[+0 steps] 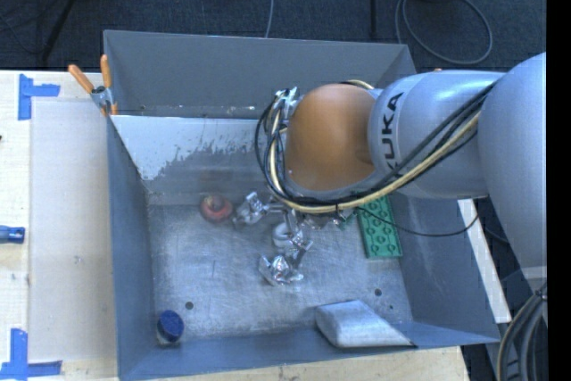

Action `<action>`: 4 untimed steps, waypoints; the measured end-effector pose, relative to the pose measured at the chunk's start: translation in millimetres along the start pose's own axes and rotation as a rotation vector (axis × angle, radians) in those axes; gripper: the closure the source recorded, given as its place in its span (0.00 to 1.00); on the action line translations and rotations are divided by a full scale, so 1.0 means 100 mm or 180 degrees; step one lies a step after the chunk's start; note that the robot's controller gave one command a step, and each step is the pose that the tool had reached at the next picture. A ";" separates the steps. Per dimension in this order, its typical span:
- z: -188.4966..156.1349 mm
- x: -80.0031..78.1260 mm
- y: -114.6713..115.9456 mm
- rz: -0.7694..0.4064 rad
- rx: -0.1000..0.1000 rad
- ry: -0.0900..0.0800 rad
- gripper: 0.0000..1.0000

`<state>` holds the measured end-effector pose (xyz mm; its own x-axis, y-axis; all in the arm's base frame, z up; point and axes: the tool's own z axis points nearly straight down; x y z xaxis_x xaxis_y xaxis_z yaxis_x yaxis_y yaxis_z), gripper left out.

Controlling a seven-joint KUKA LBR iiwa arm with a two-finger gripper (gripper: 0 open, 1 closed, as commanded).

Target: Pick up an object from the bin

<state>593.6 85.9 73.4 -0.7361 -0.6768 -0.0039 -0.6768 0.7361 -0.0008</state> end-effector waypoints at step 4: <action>-1.02 0.63 -0.02 -0.0053 -0.0010 0.0014 0.00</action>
Offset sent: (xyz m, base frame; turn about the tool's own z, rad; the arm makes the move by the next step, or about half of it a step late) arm 0.0000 0.0000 0.0000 0.0000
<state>548.1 41.6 175.5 -0.7247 -0.6890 0.0006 -0.6890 0.7247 0.0022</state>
